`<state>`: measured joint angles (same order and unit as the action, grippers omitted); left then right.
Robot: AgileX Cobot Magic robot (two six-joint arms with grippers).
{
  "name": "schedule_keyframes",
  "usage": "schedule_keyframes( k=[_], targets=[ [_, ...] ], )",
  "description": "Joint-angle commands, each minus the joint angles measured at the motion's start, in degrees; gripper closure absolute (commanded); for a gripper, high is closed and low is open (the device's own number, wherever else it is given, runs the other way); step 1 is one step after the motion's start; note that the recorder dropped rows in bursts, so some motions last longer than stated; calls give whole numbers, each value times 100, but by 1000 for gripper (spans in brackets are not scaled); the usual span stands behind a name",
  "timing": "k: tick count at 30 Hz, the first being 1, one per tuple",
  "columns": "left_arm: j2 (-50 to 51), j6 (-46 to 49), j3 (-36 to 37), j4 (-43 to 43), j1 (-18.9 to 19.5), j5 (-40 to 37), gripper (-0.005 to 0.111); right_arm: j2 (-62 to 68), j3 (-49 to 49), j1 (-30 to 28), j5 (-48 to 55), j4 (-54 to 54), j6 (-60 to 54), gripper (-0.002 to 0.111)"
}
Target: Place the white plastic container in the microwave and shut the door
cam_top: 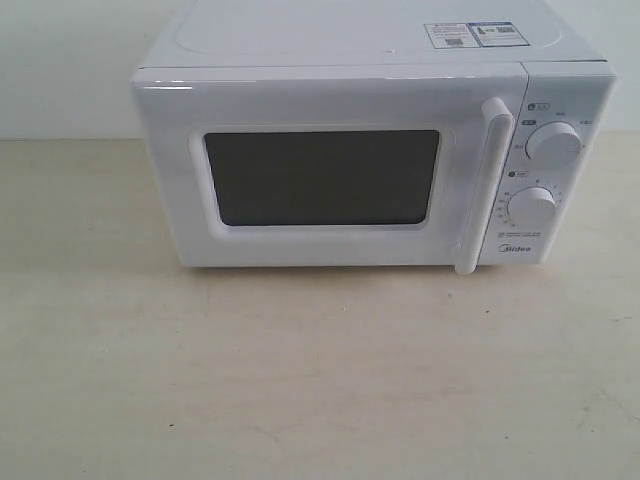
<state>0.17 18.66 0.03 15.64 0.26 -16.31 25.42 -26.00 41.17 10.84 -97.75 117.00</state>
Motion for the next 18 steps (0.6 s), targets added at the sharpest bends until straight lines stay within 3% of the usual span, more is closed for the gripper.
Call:
schedule_keyframes(
  k=[1,7,18],
  targets=[
    [-17,-251,-3,115,21,-52,102,-18,19,7,-2,-21,-36,108],
    [-17,-1184,-3,-904,21,-64,102,-18,19,7,-13,-21,-36,108],
    [-17,-1263,-3,-491,21,-14,102,-18,19,7,-3,-21,-43,108]
  ],
)
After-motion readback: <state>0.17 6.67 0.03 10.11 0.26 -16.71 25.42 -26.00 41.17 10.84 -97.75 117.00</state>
